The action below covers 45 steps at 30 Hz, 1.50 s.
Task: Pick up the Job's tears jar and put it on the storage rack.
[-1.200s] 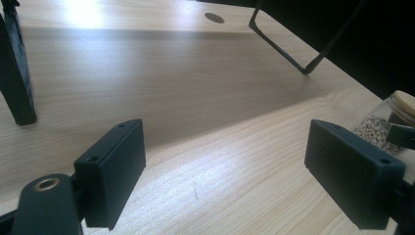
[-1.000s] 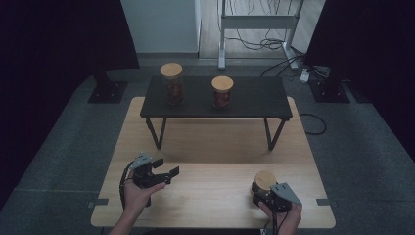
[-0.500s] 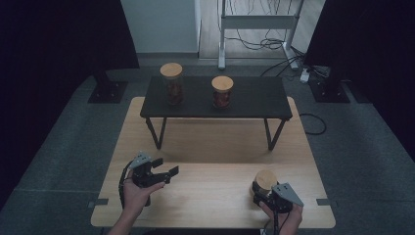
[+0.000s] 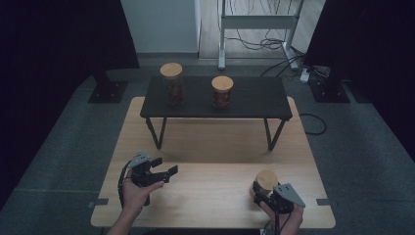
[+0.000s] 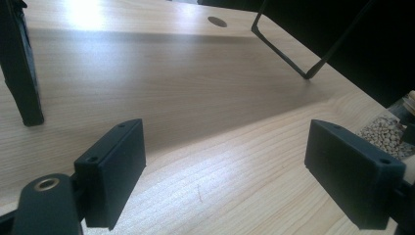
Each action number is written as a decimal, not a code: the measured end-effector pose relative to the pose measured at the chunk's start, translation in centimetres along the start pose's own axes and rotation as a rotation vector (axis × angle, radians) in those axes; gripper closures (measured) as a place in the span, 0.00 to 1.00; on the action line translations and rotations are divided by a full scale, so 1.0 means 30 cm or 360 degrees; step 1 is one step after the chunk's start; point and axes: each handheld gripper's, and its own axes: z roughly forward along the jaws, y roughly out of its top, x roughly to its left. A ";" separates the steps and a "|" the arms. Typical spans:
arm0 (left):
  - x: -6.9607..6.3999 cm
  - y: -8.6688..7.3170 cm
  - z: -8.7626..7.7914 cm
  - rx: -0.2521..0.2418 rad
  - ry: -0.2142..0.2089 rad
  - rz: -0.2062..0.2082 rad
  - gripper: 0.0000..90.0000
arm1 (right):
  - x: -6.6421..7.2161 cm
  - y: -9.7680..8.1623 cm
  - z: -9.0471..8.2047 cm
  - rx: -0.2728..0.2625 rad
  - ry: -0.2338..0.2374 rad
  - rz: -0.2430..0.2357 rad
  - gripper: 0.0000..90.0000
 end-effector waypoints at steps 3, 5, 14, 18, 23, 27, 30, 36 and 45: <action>0.000 0.001 0.000 -0.0001 -0.0001 0.0002 0.17 | -0.001 0.000 -0.004 -0.0009 0.0004 0.0000 0.28; 0.000 0.001 -0.001 -0.0003 -0.0001 0.0001 0.17 | -0.001 -0.001 -0.006 -0.0017 0.0004 0.0000 0.28; 0.002 0.002 -0.002 -0.0002 0.0001 -0.0003 0.17 | -0.005 -0.002 -0.007 -0.0020 0.0008 0.0040 0.28; 0.002 0.002 -0.002 -0.0004 -0.0001 -0.0003 0.17 | -0.002 -0.001 -0.011 -0.0034 0.0005 0.0048 0.28; 0.001 0.001 -0.003 -0.0006 -0.0001 -0.0005 0.17 | -0.005 -0.003 -0.016 -0.0044 0.0007 0.0078 0.28; 0.002 0.001 -0.004 -0.0007 0.0000 -0.0007 0.17 | -0.005 -0.002 -0.020 -0.0054 0.0006 0.0078 0.28; 0.001 0.001 -0.003 -0.0008 -0.0002 -0.0006 0.17 | -0.004 -0.003 -0.022 -0.0060 0.0002 0.0080 0.28; 0.000 0.000 -0.001 -0.0003 -0.0002 -0.0006 0.17 | -0.001 -0.005 -0.028 -0.0079 -0.0015 0.0088 0.28; -0.002 -0.001 0.001 -0.0002 -0.0002 -0.0007 0.17 | 0.013 -0.003 -0.044 -0.0122 -0.0025 0.0077 0.28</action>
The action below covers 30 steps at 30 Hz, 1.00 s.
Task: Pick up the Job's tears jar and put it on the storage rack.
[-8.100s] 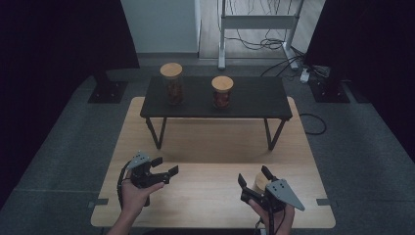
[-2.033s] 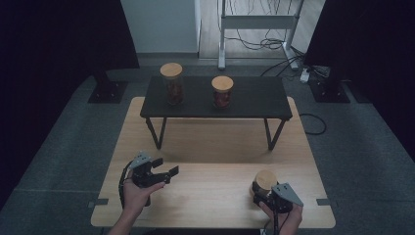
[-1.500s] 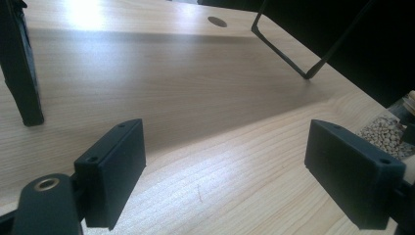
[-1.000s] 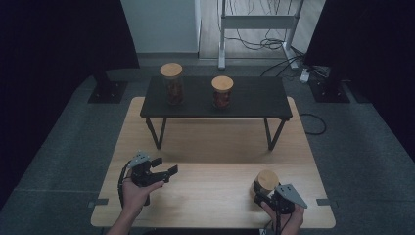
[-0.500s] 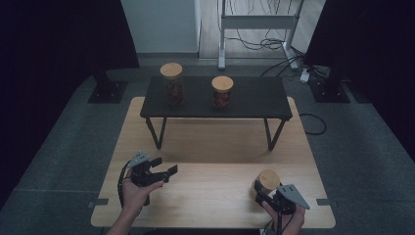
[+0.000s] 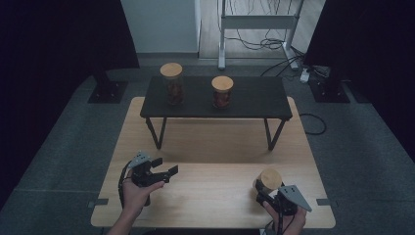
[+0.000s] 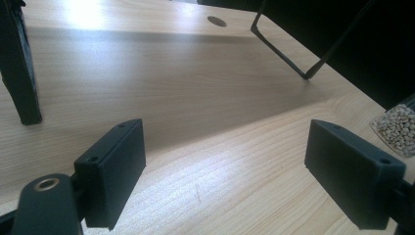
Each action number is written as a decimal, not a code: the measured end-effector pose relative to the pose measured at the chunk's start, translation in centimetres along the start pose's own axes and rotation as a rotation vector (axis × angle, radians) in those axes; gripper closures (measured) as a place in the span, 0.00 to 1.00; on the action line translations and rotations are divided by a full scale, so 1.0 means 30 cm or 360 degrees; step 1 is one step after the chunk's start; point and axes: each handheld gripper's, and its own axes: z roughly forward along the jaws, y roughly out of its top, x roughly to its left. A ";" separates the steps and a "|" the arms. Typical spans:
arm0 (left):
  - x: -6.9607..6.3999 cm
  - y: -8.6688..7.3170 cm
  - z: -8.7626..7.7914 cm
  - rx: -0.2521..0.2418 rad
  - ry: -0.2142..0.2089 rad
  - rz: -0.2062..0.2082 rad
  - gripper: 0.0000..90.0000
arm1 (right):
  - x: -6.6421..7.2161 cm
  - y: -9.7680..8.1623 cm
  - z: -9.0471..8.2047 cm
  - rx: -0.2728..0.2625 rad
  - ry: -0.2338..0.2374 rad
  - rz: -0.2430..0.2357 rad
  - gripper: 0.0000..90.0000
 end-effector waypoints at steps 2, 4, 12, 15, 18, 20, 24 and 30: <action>-0.001 0.000 0.000 0.0001 0.0000 -0.0001 0.17 | 0.004 0.002 -0.003 -0.0005 0.0001 -0.0006 0.28; -0.001 0.000 0.000 0.0002 -0.0001 0.0001 0.17 | 0.005 0.004 -0.006 -0.0006 0.0002 -0.0011 0.28; -0.002 0.000 -0.002 -0.0003 -0.0002 0.0001 0.17 | 0.010 0.007 -0.012 -0.0022 -0.0010 -0.0019 0.28; -0.003 0.000 -0.001 -0.0001 -0.0004 0.0000 0.17 | 0.012 0.011 -0.014 -0.0033 -0.0010 -0.0022 0.28; -0.003 0.000 -0.001 0.0000 -0.0004 -0.0001 0.17 | 0.014 0.016 -0.014 -0.0038 -0.0010 -0.0027 0.28; -0.003 -0.001 -0.001 0.0000 -0.0003 -0.0001 0.17 | 0.014 0.018 -0.013 -0.0042 -0.0009 -0.0029 0.28; -0.001 -0.001 0.000 -0.0001 -0.0001 -0.0005 0.17 | 0.017 0.025 -0.009 -0.0049 -0.0008 -0.0030 0.28; 0.000 -0.001 0.001 0.0002 0.0000 -0.0007 0.17 | 0.020 0.042 0.000 -0.0061 -0.0002 -0.0040 0.28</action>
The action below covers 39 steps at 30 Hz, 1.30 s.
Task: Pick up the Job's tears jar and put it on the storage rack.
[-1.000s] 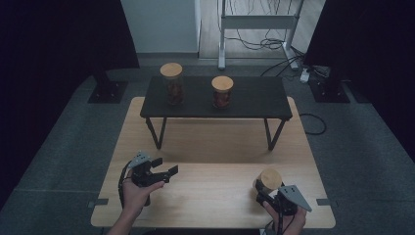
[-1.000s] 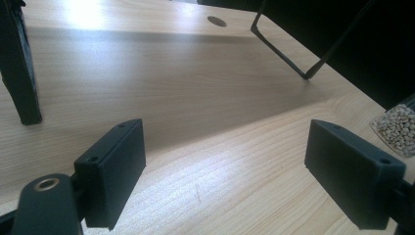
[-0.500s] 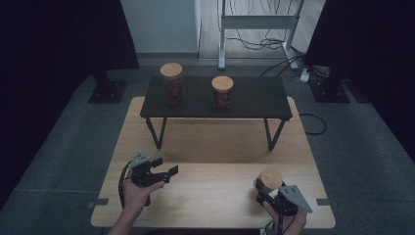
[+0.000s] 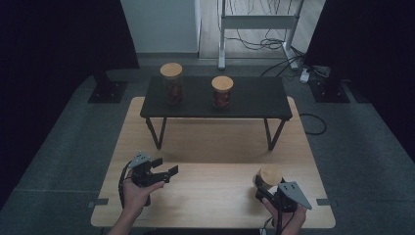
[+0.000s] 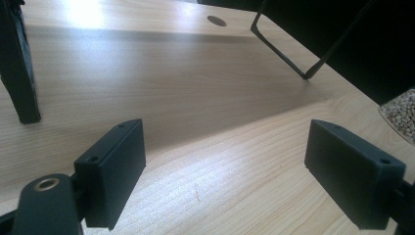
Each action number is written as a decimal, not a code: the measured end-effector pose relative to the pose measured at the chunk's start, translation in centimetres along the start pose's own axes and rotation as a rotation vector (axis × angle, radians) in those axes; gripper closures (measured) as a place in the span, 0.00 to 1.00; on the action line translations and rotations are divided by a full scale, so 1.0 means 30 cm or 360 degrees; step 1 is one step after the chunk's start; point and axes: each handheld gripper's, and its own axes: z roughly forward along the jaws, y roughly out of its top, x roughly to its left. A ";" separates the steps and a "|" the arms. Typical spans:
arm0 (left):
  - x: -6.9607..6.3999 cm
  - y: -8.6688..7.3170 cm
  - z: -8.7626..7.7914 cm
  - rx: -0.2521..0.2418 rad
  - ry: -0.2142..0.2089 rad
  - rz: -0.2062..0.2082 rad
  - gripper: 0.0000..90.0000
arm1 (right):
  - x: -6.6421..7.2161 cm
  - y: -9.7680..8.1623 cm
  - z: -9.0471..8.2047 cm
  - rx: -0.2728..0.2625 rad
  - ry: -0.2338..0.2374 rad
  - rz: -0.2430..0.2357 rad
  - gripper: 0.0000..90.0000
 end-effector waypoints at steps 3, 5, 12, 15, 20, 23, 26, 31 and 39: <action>0.001 0.000 0.000 -0.0001 0.0000 -0.0002 0.17 | 0.003 0.010 0.003 -0.0006 0.0002 -0.0010 0.28; 0.001 0.000 -0.001 -0.0002 -0.0001 -0.0002 0.17 | 0.003 0.016 0.004 -0.0012 0.0005 -0.0013 0.28; 0.002 0.000 -0.001 -0.0001 -0.0003 -0.0003 0.17 | 0.007 0.038 0.010 -0.0026 0.0001 -0.0027 0.28; 0.003 0.001 -0.001 -0.0002 -0.0003 -0.0003 0.17 | 0.009 0.049 0.013 -0.0031 0.0001 -0.0034 0.28; 0.005 0.000 0.001 0.0004 -0.0001 -0.0004 0.17 | 0.009 0.063 0.019 -0.0042 0.0006 -0.0043 0.28; 0.005 0.000 0.001 0.0005 0.0001 -0.0004 0.17 | 0.009 0.073 0.023 -0.0050 0.0009 -0.0048 0.28; 0.006 0.000 0.002 0.0005 0.0000 -0.0004 0.17 | 0.010 0.081 0.026 -0.0055 0.0011 -0.0049 0.28; 0.008 0.000 0.002 0.0005 -0.0001 -0.0007 0.17 | 0.013 0.094 0.031 -0.0069 0.0012 -0.0053 0.28; 0.010 0.000 0.001 0.0003 -0.0001 -0.0011 0.17 | 0.018 0.119 0.038 -0.0088 0.0016 -0.0059 0.28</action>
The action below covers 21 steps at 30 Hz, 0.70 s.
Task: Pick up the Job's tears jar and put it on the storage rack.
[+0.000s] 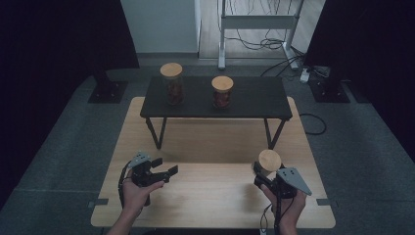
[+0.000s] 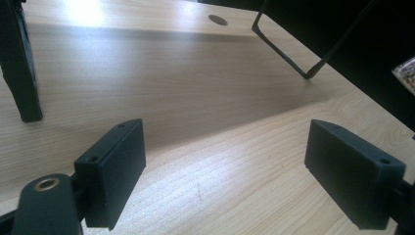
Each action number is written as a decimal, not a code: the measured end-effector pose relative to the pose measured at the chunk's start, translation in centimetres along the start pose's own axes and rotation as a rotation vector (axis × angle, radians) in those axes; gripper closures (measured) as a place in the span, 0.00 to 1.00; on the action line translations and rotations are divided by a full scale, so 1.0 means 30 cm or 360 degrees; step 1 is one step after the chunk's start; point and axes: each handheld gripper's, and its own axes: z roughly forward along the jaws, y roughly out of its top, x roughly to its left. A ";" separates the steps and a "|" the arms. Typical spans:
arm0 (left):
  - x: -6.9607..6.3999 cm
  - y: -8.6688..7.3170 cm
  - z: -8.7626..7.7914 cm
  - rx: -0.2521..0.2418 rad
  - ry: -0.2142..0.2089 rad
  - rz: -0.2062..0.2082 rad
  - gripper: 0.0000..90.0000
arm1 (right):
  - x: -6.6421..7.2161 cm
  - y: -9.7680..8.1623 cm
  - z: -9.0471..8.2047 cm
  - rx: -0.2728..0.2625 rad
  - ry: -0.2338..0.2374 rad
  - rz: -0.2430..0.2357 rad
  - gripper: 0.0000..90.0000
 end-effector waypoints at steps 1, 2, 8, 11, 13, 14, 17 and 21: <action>0.000 0.000 0.000 0.0000 0.0000 0.0000 0.17 | 0.000 0.000 0.000 0.0000 0.0000 0.0000 0.28; 0.001 0.000 0.000 0.0001 0.0000 -0.0001 0.17 | 0.000 0.004 0.000 -0.0003 0.0001 0.0000 0.28; 0.000 0.000 0.000 0.0000 0.0000 0.0001 0.17 | 0.000 0.015 0.003 -0.0020 0.0000 0.0000 0.28; 0.000 0.000 0.000 0.0000 0.0001 0.0000 0.17 | 0.000 0.022 0.005 -0.0030 0.0000 0.0001 0.28; 0.000 0.000 0.000 0.0000 0.0001 0.0000 0.17 | 0.001 0.029 0.007 -0.0035 0.0000 -0.0004 0.28; 0.000 0.000 0.000 0.0000 0.0001 0.0000 0.17 | 0.001 0.032 0.008 -0.0036 0.0002 -0.0002 0.28; 0.000 0.000 0.000 0.0001 -0.0001 -0.0001 0.17 | 0.002 0.042 0.012 -0.0047 0.0002 -0.0007 0.28; 0.002 0.000 -0.001 0.0000 0.0000 -0.0002 0.17 | 0.004 0.057 0.018 -0.0059 0.0004 -0.0011 0.28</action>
